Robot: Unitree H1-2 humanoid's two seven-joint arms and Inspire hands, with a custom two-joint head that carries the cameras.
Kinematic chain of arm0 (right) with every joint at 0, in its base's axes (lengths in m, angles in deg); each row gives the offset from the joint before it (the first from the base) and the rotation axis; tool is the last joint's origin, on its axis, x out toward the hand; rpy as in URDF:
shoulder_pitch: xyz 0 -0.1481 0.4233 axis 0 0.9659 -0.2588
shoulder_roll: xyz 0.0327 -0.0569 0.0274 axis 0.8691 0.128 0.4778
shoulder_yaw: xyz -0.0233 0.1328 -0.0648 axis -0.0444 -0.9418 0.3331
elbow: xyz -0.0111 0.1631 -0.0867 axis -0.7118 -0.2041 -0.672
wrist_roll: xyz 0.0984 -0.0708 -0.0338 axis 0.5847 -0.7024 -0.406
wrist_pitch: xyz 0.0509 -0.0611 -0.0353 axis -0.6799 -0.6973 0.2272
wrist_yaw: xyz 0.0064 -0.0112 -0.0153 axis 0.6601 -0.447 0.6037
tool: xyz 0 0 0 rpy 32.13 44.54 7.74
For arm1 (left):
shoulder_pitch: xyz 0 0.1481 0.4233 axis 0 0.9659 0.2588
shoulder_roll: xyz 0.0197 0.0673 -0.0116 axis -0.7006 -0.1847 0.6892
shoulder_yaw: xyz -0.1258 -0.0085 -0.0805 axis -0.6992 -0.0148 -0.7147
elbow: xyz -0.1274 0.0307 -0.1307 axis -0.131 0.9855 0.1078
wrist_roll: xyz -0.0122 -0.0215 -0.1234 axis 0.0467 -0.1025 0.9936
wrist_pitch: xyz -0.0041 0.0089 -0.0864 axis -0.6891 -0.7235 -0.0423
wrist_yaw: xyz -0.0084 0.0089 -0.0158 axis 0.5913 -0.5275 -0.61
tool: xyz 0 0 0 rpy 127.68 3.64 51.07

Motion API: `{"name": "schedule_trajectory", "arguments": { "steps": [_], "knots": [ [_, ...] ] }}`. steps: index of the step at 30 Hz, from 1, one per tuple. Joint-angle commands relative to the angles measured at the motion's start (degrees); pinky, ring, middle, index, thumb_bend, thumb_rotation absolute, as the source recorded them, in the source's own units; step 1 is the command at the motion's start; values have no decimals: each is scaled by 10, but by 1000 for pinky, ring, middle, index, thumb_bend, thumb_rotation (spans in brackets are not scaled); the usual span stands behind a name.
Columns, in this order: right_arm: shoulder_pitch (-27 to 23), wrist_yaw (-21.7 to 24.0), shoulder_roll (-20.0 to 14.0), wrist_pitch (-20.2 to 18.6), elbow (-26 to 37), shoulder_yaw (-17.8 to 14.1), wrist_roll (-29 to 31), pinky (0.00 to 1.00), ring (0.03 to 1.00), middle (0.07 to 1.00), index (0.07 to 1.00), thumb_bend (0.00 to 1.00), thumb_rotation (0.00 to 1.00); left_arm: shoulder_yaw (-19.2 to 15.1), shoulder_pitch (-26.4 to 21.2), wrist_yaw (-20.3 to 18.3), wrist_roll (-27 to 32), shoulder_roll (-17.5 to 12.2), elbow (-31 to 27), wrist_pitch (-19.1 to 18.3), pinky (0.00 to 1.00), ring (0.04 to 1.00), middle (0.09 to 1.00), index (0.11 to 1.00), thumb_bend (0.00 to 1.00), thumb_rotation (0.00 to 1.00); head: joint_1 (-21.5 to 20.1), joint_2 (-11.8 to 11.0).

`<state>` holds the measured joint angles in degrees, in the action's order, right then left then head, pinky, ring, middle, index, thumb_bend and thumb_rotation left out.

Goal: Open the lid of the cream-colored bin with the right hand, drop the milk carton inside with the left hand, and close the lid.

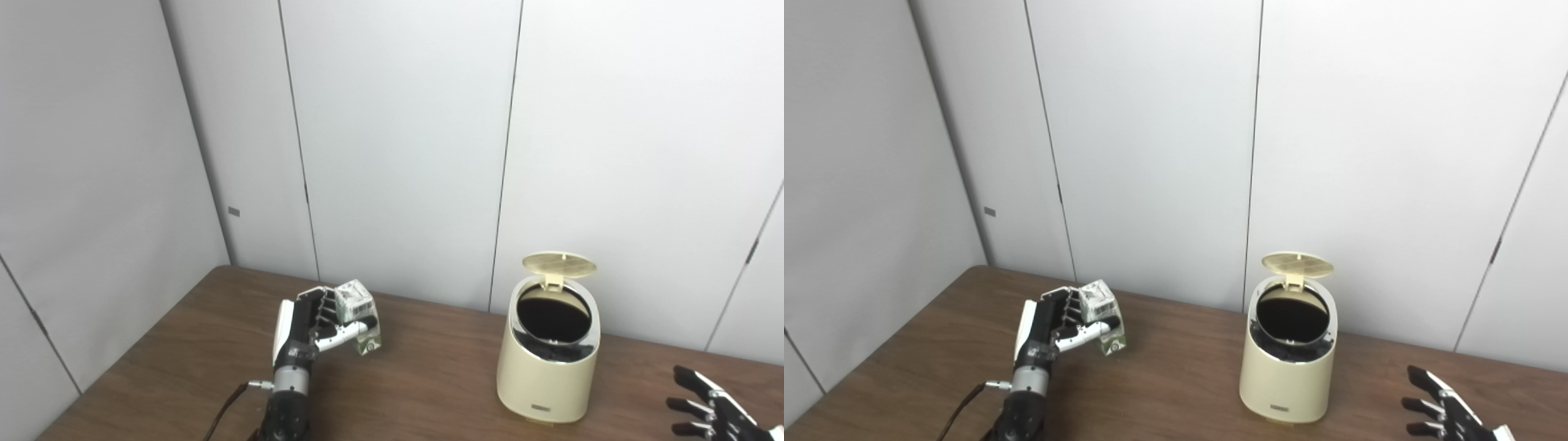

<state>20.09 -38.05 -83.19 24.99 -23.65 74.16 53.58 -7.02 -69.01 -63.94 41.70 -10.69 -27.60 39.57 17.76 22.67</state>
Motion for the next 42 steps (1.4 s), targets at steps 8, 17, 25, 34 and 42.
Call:
{"name": "schedule_trajectory", "arguments": {
  "steps": [8, 17, 25, 34, 42],
  "knots": [
    [-16, -8, 3, -28, 38, -6, 1, 717, 816, 905, 879, 718, 117, 11, -22, -55, -2, 19, -176, -50, 354, 423, 463, 499, 524, 0, -21, 5],
    [-22, -11, 7, -24, 33, 3, -18, 654, 811, 902, 877, 715, 84, 38, -50, -86, -17, 57, -224, -57, 388, 453, 488, 484, 525, 0, -72, 12],
    [-27, -12, 12, -11, 10, 6, -17, 612, 808, 902, 872, 752, 134, 61, -72, -104, -10, 95, -229, -45, 368, 428, 473, 493, 525, 0, -122, 20],
    [-32, -19, 11, 29, -11, 13, -34, 592, 787, 888, 869, 760, 191, 87, -101, -111, -13, 142, -217, -36, 366, 433, 475, 489, 525, 0, -149, 26],
    [-34, -21, 17, 25, -10, 16, -39, 580, 782, 891, 870, 760, 200, 106, -111, -108, -24, 179, -180, -15, 367, 439, 477, 490, 525, 0, -162, 31]
  ]
}}
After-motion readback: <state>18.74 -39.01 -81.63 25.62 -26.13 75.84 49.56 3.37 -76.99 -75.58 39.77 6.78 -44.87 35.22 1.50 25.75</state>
